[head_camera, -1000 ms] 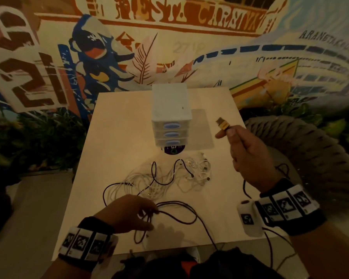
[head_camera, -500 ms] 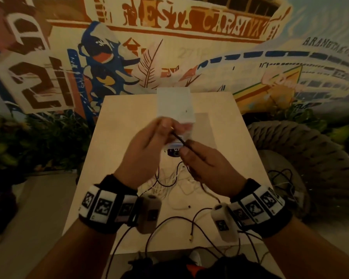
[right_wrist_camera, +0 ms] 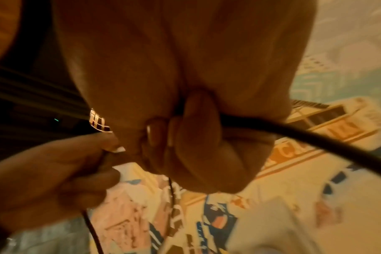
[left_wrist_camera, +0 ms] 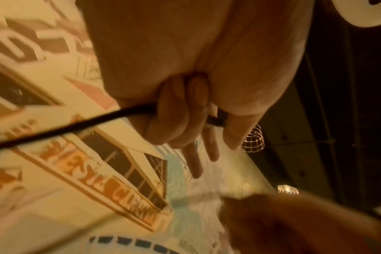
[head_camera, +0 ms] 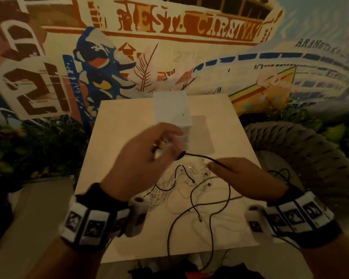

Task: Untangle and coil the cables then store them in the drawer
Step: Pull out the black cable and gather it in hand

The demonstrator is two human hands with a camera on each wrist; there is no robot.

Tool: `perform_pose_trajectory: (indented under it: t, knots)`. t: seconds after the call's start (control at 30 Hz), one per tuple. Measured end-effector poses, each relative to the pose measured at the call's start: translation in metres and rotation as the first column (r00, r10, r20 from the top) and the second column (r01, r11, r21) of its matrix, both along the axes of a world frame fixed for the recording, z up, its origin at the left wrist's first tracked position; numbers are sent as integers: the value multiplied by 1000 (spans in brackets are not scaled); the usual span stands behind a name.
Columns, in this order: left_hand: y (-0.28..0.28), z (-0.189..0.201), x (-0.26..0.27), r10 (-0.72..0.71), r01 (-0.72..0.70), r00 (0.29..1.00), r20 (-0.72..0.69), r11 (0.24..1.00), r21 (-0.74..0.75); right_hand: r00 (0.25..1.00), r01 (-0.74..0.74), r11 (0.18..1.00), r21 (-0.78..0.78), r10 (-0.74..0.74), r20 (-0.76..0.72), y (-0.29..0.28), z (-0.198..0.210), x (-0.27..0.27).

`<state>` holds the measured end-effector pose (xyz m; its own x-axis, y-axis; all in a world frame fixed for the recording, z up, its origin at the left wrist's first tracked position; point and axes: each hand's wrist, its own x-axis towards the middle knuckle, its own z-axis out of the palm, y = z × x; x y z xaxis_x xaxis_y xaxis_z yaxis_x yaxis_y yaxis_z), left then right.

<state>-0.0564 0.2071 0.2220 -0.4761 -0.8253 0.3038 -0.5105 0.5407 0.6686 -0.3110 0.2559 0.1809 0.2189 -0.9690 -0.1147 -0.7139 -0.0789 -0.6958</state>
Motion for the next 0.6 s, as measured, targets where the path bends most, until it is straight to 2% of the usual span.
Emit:
perform_pose_trajectory:
  t: [0.07,0.13,0.27,0.3,0.37,0.47,0.53,0.6]
  knots:
    - [7,-5,-23,-95,92,992,78,995,42,996,-81,996,-37,80,-28,-15,21,22]
    - [8,-11,-31,-120,118,984,132,993,28,986,-164,984,-70,160,-53,-24,37,34]
    - [-7,-11,-8,36,-21,982,188,996,-82,979,-200,976,-90,203,15,-28,45,27]
    - [-12,-7,1,88,-71,979,181,992,-103,984,-169,984,-64,172,53,-27,39,20]
    - [-22,0,22,194,-186,978,72,976,-109,994,-74,997,-16,75,83,-21,17,2]
    - [-36,10,51,365,-369,930,-54,921,-127,993,104,986,130,-110,36,2,-34,-46]
    - [-42,16,70,468,-480,876,-116,868,-125,975,217,945,245,-221,-11,29,-65,-72]
    - [-48,21,89,556,-575,814,-169,813,-91,934,337,869,361,-356,-15,59,-84,-96]
